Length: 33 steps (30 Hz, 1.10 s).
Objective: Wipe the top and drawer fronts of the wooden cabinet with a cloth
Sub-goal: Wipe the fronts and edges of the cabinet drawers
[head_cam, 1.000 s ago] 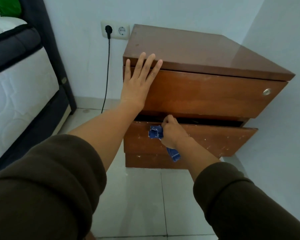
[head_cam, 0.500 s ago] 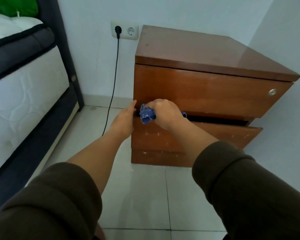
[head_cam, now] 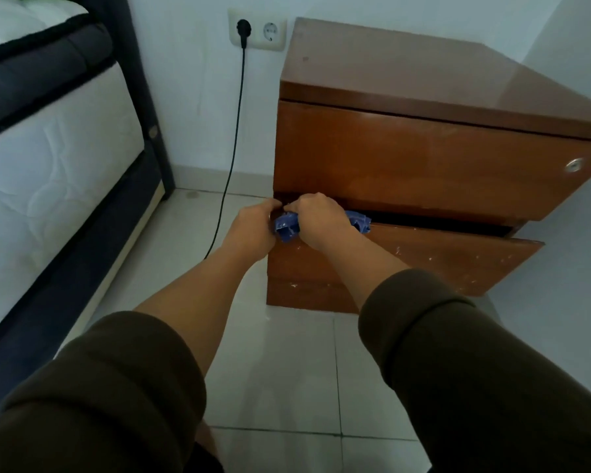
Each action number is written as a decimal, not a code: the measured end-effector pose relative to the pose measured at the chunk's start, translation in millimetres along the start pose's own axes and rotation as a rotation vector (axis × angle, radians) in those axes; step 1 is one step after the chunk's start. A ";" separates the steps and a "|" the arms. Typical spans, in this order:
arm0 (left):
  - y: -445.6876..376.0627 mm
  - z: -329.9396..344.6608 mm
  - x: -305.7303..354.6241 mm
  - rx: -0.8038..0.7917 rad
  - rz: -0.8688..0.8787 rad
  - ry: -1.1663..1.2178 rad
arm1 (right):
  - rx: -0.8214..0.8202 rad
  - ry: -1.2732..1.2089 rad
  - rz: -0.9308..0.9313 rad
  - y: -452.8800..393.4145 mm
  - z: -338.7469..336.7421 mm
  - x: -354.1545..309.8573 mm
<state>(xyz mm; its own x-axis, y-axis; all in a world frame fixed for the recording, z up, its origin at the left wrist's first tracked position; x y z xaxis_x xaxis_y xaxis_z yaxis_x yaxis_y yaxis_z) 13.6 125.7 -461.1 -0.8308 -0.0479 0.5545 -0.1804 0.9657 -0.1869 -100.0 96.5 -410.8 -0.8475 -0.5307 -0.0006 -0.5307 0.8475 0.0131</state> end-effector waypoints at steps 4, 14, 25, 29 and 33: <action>-3.7 7.1 19.4 -0.059 0.143 -0.213 | -0.005 -0.018 0.065 17.9 0.3 34.7; -9.0 58.1 102.9 -0.222 0.346 -0.274 | -0.013 -0.017 0.311 66.7 3.7 144.7; -12.9 128.1 204.8 -0.392 0.457 -0.392 | 0.052 -0.206 0.520 102.0 20.4 260.1; -10.6 150.1 230.9 -0.399 0.496 -0.499 | 0.074 -0.221 0.589 116.7 23.0 299.5; -9.5 159.2 238.3 -0.380 0.471 -0.561 | 0.113 -0.246 0.650 133.8 26.3 331.4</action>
<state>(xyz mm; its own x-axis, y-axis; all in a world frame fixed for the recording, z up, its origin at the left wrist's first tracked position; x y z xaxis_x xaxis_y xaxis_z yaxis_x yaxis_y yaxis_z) -266.4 64.5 -456.3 -0.9324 0.3610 -0.0197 0.3599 0.9319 0.0446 -452.1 34.3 -435.5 -0.9630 0.0900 -0.2541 0.0974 0.9951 -0.0168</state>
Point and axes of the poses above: each hand's wrist, its own y-axis away from the middle knuckle, its own z-axis out of the palm, x = y × z, the point moved 2 cm from there along -y, towards the middle knuckle, and after that the axes turned 1 degree about x, right-handed, at the moved point
